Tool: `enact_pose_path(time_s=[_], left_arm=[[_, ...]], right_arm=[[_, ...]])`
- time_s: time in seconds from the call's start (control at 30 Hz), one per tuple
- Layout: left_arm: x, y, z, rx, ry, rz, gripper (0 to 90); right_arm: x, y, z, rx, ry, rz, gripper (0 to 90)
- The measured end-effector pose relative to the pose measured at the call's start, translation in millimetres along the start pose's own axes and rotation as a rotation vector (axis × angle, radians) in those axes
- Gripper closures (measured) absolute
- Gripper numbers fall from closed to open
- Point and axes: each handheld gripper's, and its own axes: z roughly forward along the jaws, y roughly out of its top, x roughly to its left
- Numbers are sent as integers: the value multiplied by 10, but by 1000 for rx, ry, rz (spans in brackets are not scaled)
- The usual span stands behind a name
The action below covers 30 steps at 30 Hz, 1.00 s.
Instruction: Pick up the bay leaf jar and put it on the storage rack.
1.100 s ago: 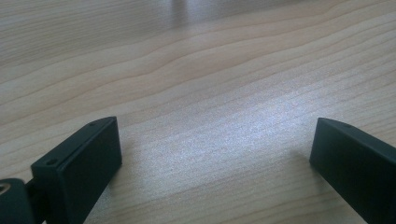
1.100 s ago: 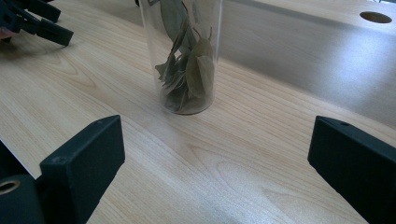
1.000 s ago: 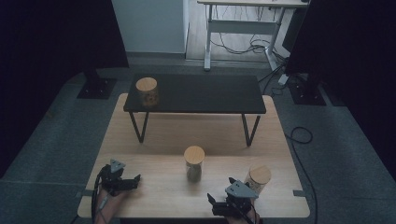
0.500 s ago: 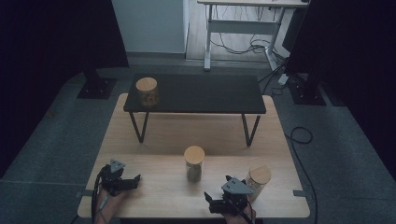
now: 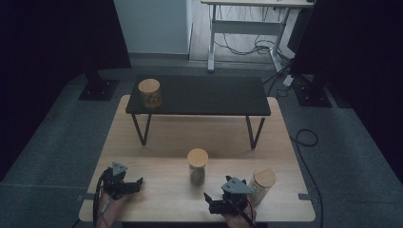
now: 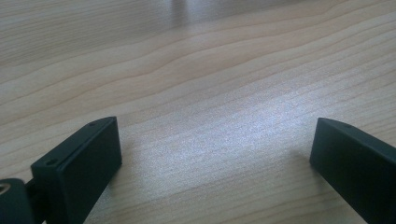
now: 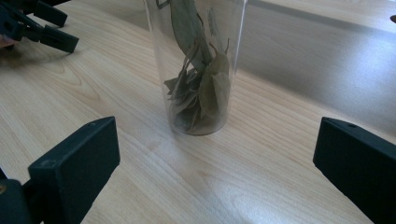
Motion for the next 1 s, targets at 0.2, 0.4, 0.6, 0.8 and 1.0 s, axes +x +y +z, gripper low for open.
enact_pose_path(time_s=[0.2, 0.4, 0.6, 0.8, 1.0], left_arm=[[0, 0, 1, -1, 0, 0, 17], [0, 0, 1, -1, 0, -1, 17], [0, 0, 0, -1, 0, 0, 17], [0, 0, 1, -1, 0, 0, 17], [0, 0, 0, -1, 0, 0, 17]], right_arm=[[6, 37, 41, -5, 5, -1, 0], [-2, 60, 75, -12, 5, 0, 0], [-15, 63, 113, -11, 4, 3, 0], [-26, 67, 138, -10, 2, 7, 0], [-25, 92, 173, -14, 4, 7, 0]])
